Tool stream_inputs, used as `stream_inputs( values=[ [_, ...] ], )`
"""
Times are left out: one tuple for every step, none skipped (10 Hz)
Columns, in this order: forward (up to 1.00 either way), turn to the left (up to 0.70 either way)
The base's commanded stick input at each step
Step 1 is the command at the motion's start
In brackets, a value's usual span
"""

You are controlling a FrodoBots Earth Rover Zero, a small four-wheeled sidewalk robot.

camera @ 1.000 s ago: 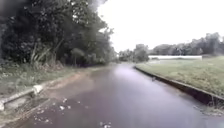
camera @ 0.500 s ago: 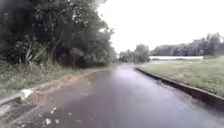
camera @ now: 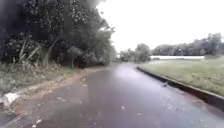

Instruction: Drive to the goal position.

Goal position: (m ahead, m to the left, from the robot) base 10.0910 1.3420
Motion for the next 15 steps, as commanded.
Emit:
stream_inputs(
  values=[
    [0.70, -0.05],
    [0.70, -0.07],
    [0.70, -0.08],
    [0.70, -0.08],
    [0.70, -0.08],
    [0.70, -0.08],
    [0.70, -0.08],
    [0.70, -0.08],
    [0.70, -0.08],
    [0.70, -0.08],
    [0.70, -0.08],
    [0.70, -0.08],
    [0.70, -0.08],
    [0.70, -0.08],
    [0.70, -0.09]
  ],
)
